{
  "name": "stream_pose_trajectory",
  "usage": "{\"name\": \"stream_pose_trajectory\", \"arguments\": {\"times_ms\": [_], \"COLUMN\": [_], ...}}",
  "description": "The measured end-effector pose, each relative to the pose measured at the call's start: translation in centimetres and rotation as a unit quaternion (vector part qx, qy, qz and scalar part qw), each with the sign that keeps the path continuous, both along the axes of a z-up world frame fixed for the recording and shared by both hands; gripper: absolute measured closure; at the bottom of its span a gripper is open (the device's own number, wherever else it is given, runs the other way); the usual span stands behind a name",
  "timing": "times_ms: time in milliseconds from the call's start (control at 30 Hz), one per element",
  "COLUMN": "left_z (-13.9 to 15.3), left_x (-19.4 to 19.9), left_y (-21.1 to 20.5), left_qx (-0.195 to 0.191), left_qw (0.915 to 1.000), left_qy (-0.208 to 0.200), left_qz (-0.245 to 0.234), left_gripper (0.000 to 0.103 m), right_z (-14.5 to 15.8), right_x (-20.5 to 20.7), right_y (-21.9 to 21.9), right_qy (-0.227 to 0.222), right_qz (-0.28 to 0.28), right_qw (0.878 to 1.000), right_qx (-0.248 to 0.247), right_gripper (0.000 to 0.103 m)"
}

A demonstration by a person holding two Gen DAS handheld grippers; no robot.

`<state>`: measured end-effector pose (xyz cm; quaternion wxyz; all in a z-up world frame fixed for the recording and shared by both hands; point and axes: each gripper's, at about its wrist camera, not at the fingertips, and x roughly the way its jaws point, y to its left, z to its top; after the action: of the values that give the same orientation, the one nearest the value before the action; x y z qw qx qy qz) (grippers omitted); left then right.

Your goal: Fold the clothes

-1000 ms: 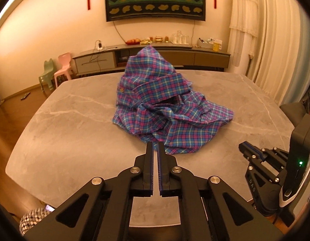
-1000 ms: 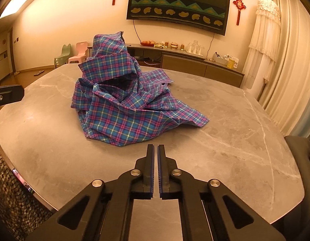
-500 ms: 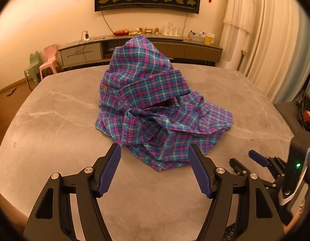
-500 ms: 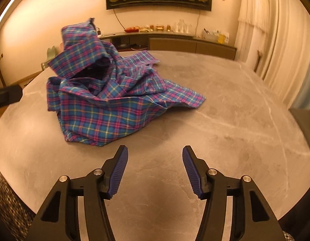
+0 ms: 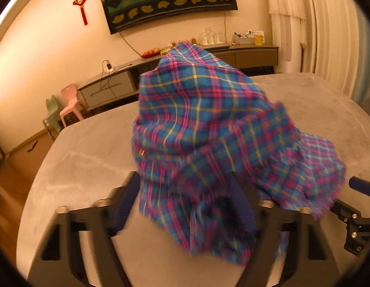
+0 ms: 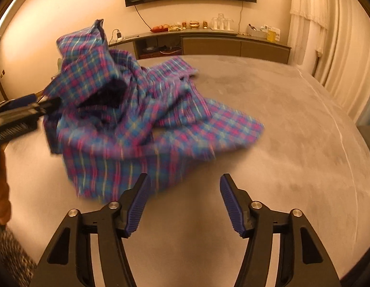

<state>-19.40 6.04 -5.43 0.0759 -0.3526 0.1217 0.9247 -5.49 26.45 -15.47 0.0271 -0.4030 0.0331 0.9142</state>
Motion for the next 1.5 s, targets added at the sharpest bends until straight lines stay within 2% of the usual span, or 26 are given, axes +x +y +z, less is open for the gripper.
{"name": "stream_pose_trajectory", "arguments": {"times_ms": [33, 67, 100, 133, 167, 233, 300, 367, 500, 533, 567, 600, 633, 667, 733, 833, 933, 967, 1000, 1033, 1167, 1267, 1300, 1367, 1433, 1500], "left_z": [-0.4, -0.5, 0.4, 1.3, 3.0, 6.6, 11.0, 12.2, 6.3, 4.4, 3.6, 2.8, 2.5, 2.2, 1.7, 0.7, -0.3, -0.5, -0.7, -0.8, -2.5, -4.1, -4.5, -5.0, -3.5, 0.9], "left_x": [-1.3, -2.4, -2.9, -3.4, -3.8, -3.9, -2.6, -1.6, -2.7, -2.8, -2.6, -2.2, -1.8, -1.4, -0.2, -0.3, -1.9, -2.9, -3.9, -4.8, -9.8, -11.7, -12.2, -12.8, -12.5, -11.4], "left_y": [-0.1, -0.4, -1.0, -1.6, -3.2, -6.9, -13.5, -17.5, -21.2, -21.4, -21.6, -21.8, -22.0, -22.2, -22.2, -22.0, -21.5, -21.7, -21.8, -22.0, -20.6, -19.3, -18.9, -18.3, -17.8, -17.3], "left_qx": [0.007, 0.024, 0.029, 0.033, 0.051, 0.097, 0.180, 0.204, 0.163, 0.152, 0.152, 0.159, 0.166, 0.177, 0.196, 0.197, 0.183, 0.203, 0.223, 0.243, 0.322, 0.330, 0.338, 0.355, 0.357, 0.354], "left_qw": [0.9998, 0.9992, 0.9994, 0.9994, 0.9985, 0.9926, 0.9724, 0.9644, 0.9731, 0.9745, 0.9745, 0.9730, 0.9711, 0.9687, 0.9638, 0.9627, 0.9650, 0.9613, 0.9571, 0.9524, 0.9276, 0.9215, 0.9182, 0.9127, 0.9154, 0.9247], "left_qy": [-0.016, -0.033, -0.017, -0.001, 0.018, 0.058, 0.102, 0.107, -0.008, -0.034, -0.039, -0.041, -0.040, -0.037, -0.024, -0.025, -0.038, -0.048, -0.058, -0.068, -0.129, -0.146, -0.151, -0.151, -0.138, -0.089], "left_qz": [-0.001, -0.003, -0.004, -0.004, 0.009, 0.044, 0.108, 0.131, 0.163, 0.162, 0.161, 0.162, 0.166, 0.170, 0.179, 0.183, 0.185, 0.180, 0.176, 0.171, 0.140, 0.143, 0.141, 0.136, 0.125, 0.108], "left_gripper": [0.096, 0.100, 0.100, 0.100, 0.101, 0.101, 0.101, 0.100, 0.100, 0.099, 0.093, 0.088, 0.070, 0.051, 0.040, 0.034, 0.034, 0.034, 0.034, 0.033, 0.031, 0.032, 0.034, 0.097, 0.100, 0.101], "right_z": [-0.1, -0.4, -0.8, -1.7, -2.5, -1.8, 0.7, 3.4, 1.0, 0.4, 0.4, 0.8, 1.4, 2.0, 2.7, 1.8, -0.8, -1.9, -2.4, -2.7, 2.9, 9.8, 12.1, 15.4, 19.0, 22.9], "right_x": [-1.4, -2.8, -4.2, -5.8, -6.9, -7.1, -5.4, -2.4, -1.2, -1.8, -2.4, -3.3, -4.3, -5.4, -7.8, -10.4, -12.6, -13.3, -14.0, -14.4, -12.2, -7.9, -6.2, -4.0, -2.1, -0.7], "right_y": [-0.5, -1.1, -1.6, -2.0, -2.1, -1.2, 0.6, 2.5, 3.3, 3.5, 3.8, 3.7, 3.6, 2.9, 0.7, -3.2, -5.7, -5.8, -5.6, -4.9, -2.2, -0.4, 0.2, 1.0, 2.1, 3.2], "right_qy": [0.000, -0.001, -0.009, -0.030, -0.048, -0.032, 0.008, 0.042, -0.020, -0.031, -0.032, -0.027, -0.021, -0.013, -0.007, -0.033, -0.074, -0.089, -0.102, -0.108, -0.028, 0.068, 0.099, 0.135, 0.166, 0.198], "right_qz": [0.011, 0.024, 0.041, 0.058, 0.068, 0.066, 0.052, 0.038, 0.063, 0.057, 0.049, 0.045, 0.043, 0.050, 0.083, 0.157, 0.200, 0.199, 0.198, 0.192, 0.167, 0.153, 0.150, 0.143, 0.132, 0.126], "right_qw": [1.000, 1.000, 0.999, 0.998, 0.996, 0.997, 0.999, 0.998, 0.997, 0.997, 0.997, 0.997, 0.997, 0.997, 0.996, 0.986, 0.977, 0.976, 0.975, 0.975, 0.985, 0.984, 0.981, 0.977, 0.973, 0.967], "right_qx": [0.006, 0.013, 0.014, 0.014, 0.017, 0.018, 0.000, -0.014, -0.026, -0.033, -0.040, -0.047, -0.055, -0.054, -0.046, -0.039, 0.006, 0.023, 0.024, 0.018, -0.023, -0.067, -0.076, -0.084, -0.094, -0.104], "right_gripper": [0.041, 0.047, 0.059, 0.095, 0.102, 0.103, 0.103, 0.103, 0.100, 0.094, 0.071, 0.057, 0.039, 0.038, 0.034, 0.032, 0.037, 0.066, 0.084, 0.094, 0.099, 0.099, 0.099, 0.099, 0.099, 0.099]}}
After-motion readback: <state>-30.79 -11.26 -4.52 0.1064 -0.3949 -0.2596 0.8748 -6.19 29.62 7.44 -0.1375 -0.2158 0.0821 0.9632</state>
